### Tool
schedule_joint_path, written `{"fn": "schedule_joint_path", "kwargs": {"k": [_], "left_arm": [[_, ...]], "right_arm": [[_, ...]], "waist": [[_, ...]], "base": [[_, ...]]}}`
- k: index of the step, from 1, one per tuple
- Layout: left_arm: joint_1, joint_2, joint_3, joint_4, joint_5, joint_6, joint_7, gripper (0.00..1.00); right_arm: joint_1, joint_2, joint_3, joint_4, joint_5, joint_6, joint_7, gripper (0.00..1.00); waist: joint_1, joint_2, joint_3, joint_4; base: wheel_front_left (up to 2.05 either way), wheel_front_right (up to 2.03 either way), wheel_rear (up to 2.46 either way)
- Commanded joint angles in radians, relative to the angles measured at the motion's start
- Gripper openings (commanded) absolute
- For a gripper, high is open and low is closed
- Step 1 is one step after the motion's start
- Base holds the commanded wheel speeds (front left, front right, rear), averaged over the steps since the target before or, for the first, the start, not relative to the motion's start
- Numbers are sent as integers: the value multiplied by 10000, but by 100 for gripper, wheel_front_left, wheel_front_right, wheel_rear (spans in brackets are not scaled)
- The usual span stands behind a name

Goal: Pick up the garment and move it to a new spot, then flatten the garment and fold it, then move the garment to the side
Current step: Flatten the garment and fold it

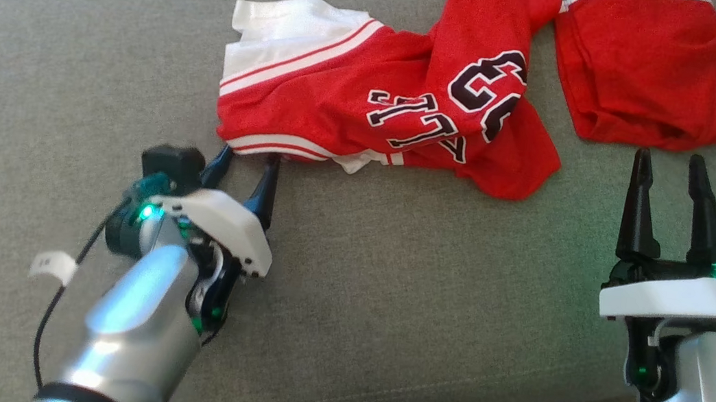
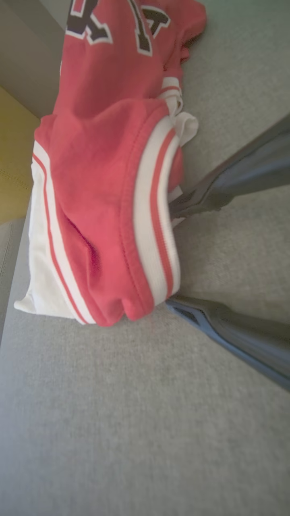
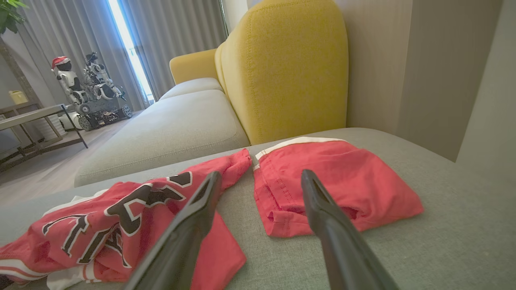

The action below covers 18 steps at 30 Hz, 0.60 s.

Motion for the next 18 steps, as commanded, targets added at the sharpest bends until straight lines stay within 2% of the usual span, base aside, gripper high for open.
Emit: {"fn": "schedule_joint_path", "kwargs": {"k": [1, 2, 4, 8, 11, 18], "left_arm": [[-336, 78, 80, 0, -147, -131, 6, 100], [-411, 78, -50, 78, -271, -258, 12, 100], [-552, 78, -249, 90, -525, -493, -23, 0], [-768, 77, -237, -454, -632, -662, -130, 0], [-585, 79, 459, -1749, 0, -509, -139, 0], [947, 78, 1776, -4736, 1437, -753, -143, 0]], "right_arm": [[-227, 42, 156, -352, 37, -7, -94, 100], [-231, 48, 137, -347, 39, -7, -98, 100], [-240, 55, 100, -328, 38, -7, -104, 100], [-263, 79, 26, -281, 9, -7, -112, 100], [-239, 88, -10, -261, -29, -7, -116, 100], [-113, 132, 9, -196, -100, -7, -120, 100]], "waist": [[0, -1, 117, -69], [0, -1, 137, -73], [0, -1, 154, -64], [0, -1, 41, 103], [0, -1, -131, 309], [0, -1, -713, 807]], "base": [[0, 0, 0], [0, 0, 0], [0, 0, 0], [0, 0, 0], [0, 0, 0], [0, 0, 0]]}}
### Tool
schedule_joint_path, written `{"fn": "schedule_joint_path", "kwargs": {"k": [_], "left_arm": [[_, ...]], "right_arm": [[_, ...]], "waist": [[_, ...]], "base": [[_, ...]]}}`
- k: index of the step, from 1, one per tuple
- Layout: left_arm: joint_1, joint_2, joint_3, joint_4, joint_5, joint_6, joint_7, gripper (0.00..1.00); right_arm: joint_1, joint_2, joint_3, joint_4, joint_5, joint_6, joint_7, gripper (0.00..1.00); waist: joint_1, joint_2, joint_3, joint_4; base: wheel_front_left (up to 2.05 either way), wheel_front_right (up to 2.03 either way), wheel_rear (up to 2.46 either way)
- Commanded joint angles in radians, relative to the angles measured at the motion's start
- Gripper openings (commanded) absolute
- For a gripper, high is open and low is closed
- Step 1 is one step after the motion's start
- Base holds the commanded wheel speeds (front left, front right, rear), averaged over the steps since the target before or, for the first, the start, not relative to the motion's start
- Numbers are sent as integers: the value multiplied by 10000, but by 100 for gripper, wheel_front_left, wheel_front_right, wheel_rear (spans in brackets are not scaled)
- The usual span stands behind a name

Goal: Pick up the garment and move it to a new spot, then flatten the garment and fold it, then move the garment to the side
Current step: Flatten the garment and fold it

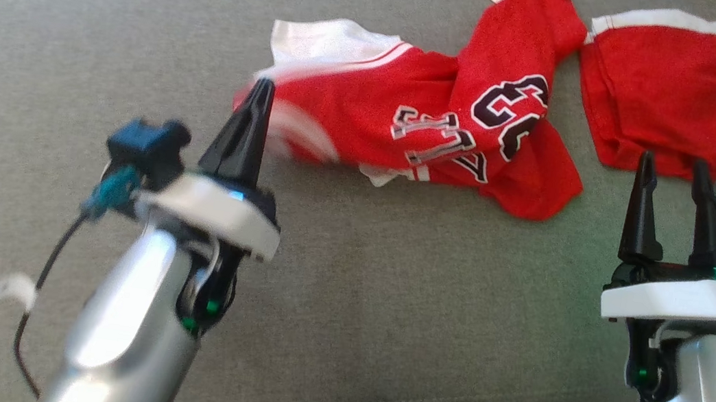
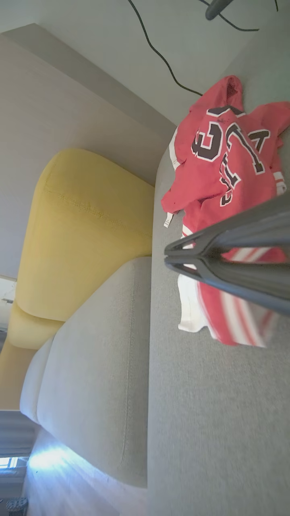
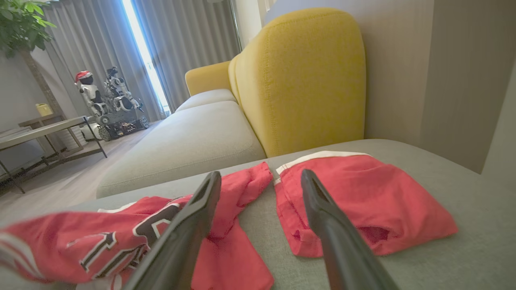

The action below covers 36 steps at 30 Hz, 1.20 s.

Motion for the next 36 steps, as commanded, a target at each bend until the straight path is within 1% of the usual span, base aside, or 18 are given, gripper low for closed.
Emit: {"fn": "schedule_joint_path", "kwargs": {"k": [1, 9, 12, 14, 17, 18, 23, 27, 30, 33, 36], "left_arm": [[155, 121, 432, -631, 177, -63, -116, 0], [1614, 120, 922, -3514, 1245, -274, -117, 0], [1726, 120, 1046, -4597, 1501, -275, -117, 0], [1634, 126, 1059, -5036, 1697, -290, -117, 0], [1346, 303, 897, -4808, 1879, -376, 127, 0], [1170, 348, 876, -4555, 1842, -415, 240, 0], [1162, 265, 903, -3908, 1460, -328, 110, 0], [1372, 170, 990, -3425, 773, -122, -36, 0], [1562, 141, 1144, -3025, 403, 133, -94, 0], [1826, 129, 1428, -2741, 198, 375, -111, 0], [2207, 124, 1657, -2620, -41, 527, -114, 0]], "right_arm": [[-111, 58, 180, -256, -84, -7, -106, 100], [133, 91, 55, -191, -167, -7, -107, 100], [92, 118, 50, -274, -166, -7, -108, 100], [74, 141, 102, -305, -153, -7, -108, 100], [20, 175, 251, -263, -132, -7, -108, 100], [-91, 208, 435, -248, -104, -7, -108, 100], [-148, 271, 406, -411, 39, -7, -108, 100], [5, 243, 351, -583, 24, -7, -108, 100], [111, 201, 359, -708, 12, -7, -108, 100], [217, 154, 420, -864, 0, -7, -108, 100], [351, 89, 489, -954, -59, -7, -108, 100]], "waist": [[0, 0, -249, 226], [0, 0, -725, 744], [0, 0, -608, 787], [0, 0, -501, 758], [0, 0, -336, 586], [0, 0, -207, 376], [0, 0, -101, 171], [0, 0, -169, 302], [0, 0, -281, 458], [0, 0, -410, 616], [0, 0, -546, 752]], "base": [[0, 0, 0], [0, 0, 0], [0, 0, 0], [0, 0, 0], [0, 0, 0], [0, 0, 0], [0, 0, 0], [0, 0, 0], [0, 0, 0], [0, 0, 0], [0, 0, 0]]}}
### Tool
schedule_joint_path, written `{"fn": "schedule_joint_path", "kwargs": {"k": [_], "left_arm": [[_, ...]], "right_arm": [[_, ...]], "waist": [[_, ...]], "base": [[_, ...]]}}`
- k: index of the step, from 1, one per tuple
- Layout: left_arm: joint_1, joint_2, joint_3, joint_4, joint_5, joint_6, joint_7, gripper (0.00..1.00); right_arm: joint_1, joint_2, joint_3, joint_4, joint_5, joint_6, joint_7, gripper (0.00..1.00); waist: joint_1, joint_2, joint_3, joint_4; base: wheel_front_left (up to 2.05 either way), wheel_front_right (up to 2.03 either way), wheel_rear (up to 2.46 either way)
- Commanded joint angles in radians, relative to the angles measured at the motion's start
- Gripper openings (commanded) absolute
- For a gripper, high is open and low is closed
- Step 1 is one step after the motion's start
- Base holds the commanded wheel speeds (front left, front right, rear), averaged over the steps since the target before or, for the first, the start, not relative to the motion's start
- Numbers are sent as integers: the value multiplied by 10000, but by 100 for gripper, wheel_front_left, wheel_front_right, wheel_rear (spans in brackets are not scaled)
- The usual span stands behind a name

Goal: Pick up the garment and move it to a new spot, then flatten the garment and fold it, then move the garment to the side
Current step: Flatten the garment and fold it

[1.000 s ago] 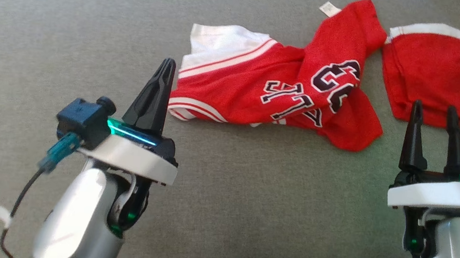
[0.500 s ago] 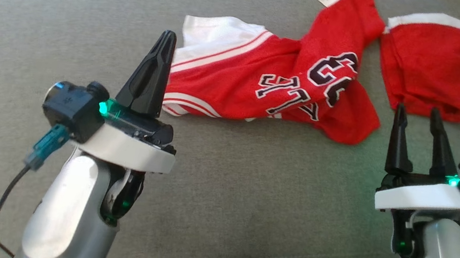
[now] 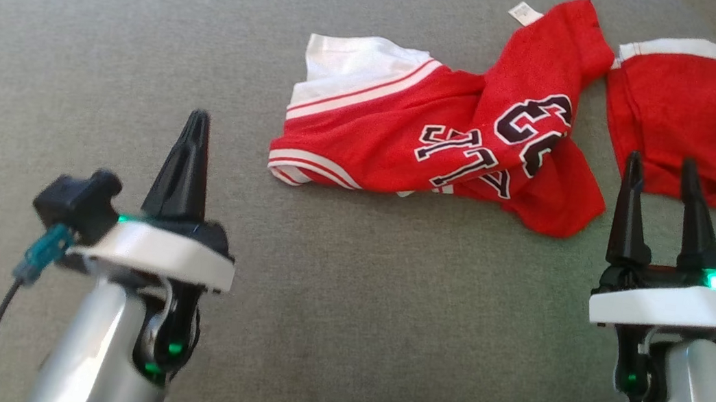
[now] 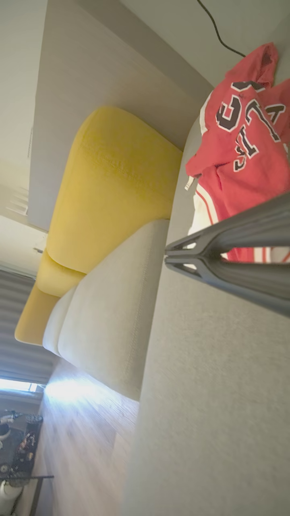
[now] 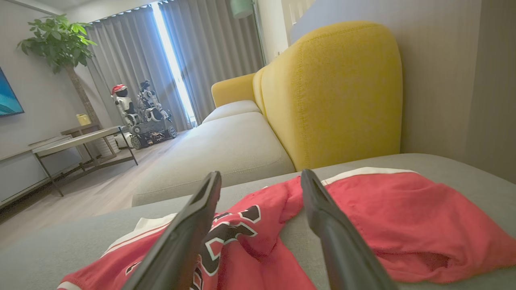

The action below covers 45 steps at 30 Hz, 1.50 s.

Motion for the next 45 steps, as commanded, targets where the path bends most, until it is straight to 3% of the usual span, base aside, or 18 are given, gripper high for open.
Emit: {"fn": "schedule_joint_path", "kwargs": {"k": [1, 2, 3, 4, 17, 28, 39, 45], "left_arm": [[61, 47, 389, -231, -154, 85, -119, 0], [194, 46, 387, -164, -216, 99, -119, 14], [301, 46, 383, -111, -269, 113, -119, 44], [378, 46, 385, -120, -344, 113, -120, 100], [502, 44, 291, -439, -426, 243, -121, 100], [474, 44, -283, -408, -772, 368, -121, 100], [300, 43, -898, -440, -1252, 553, -122, 100], [264, 43, -1028, -557, -1371, 652, -122, 100]], "right_arm": [[119, -108, 275, -387, -79, -7, -106, 100], [161, -113, 279, -394, -85, -7, -106, 100], [199, -120, 283, -394, -93, -7, -106, 100], [232, -128, 295, -389, -103, -7, -106, 100], [169, -398, 590, -705, -281, -7, -83, 100], [-963, -1421, 3336, -1209, -419, -7, 1379, 100], [-2795, -2494, 5443, 1497, 18, -7, 3555, 100], [-3478, -3028, 6349, 2561, 318, -7, 4096, 100]], "waist": [[0, -1, -149, 151], [0, -1, -185, 194], [0, -1, -220, 236], [0, -1, -246, 273], [0, -1, -311, 876], [0, -1, 119, 2043], [0, -1, 615, 3432], [0, -1, 860, 3794]], "base": [[0, 0, 0], [0, 0, 0], [0, 0, 0], [0, 0, 0], [0, 0, 0], [0, 0, 0], [0, 0, 0], [0, 0, 0]]}}
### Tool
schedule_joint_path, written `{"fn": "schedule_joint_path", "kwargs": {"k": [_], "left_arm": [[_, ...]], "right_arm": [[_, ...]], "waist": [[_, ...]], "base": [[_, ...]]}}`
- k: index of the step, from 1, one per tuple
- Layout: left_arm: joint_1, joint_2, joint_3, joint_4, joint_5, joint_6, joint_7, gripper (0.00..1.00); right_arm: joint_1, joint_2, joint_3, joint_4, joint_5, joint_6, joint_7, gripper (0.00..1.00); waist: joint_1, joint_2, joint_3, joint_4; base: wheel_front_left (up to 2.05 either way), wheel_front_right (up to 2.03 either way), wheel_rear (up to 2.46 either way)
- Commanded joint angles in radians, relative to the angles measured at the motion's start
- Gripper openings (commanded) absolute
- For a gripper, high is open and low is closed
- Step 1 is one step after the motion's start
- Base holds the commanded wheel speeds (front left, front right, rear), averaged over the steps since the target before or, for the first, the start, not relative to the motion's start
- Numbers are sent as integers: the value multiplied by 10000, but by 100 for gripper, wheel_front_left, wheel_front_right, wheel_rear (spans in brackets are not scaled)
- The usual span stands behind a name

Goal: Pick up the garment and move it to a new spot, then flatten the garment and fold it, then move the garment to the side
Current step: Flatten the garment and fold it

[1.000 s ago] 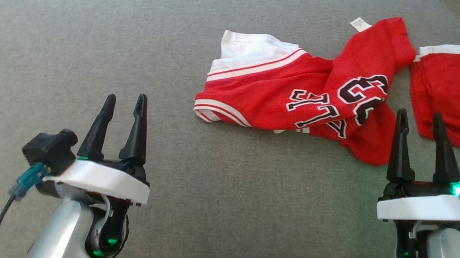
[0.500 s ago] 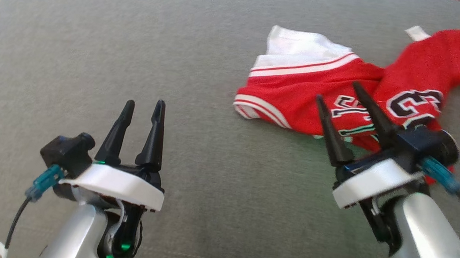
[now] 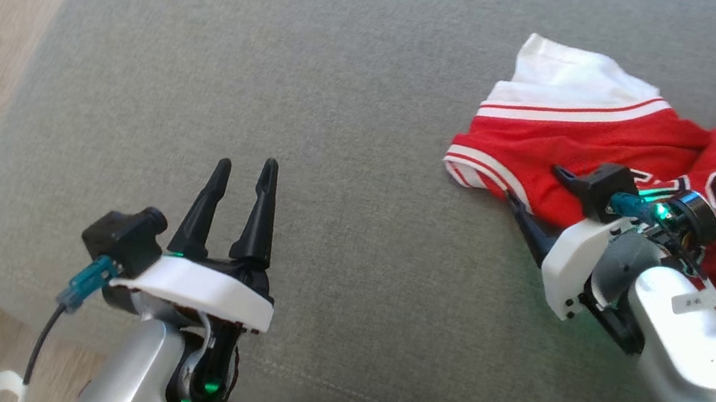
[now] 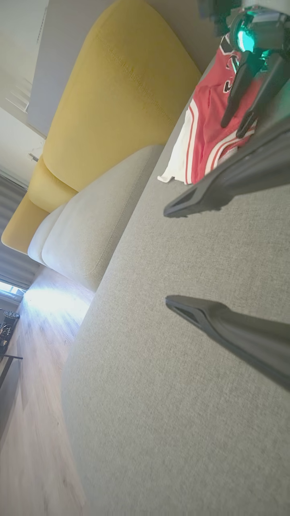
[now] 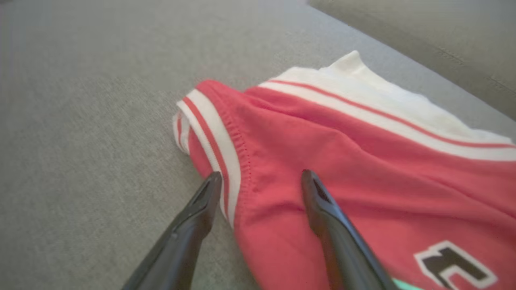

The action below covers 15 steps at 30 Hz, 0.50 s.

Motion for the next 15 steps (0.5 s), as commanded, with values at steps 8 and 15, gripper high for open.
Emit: {"fn": "schedule_joint_path", "kwargs": {"k": [8, 15], "left_arm": [[-528, 72, 252, -344, -18, 107, -122, 100], [-502, 72, 376, -209, 144, 33, -122, 100]], "right_arm": [[-895, -182, 762, 248, 436, -7, -721, 0], [-1084, 166, 1308, -297, 645, -7, -1624, 0]], "waist": [[0, 0, 55, -59], [0, 0, -427, -472]], "base": [[0, 0, 0], [0, 0, 0]]}}
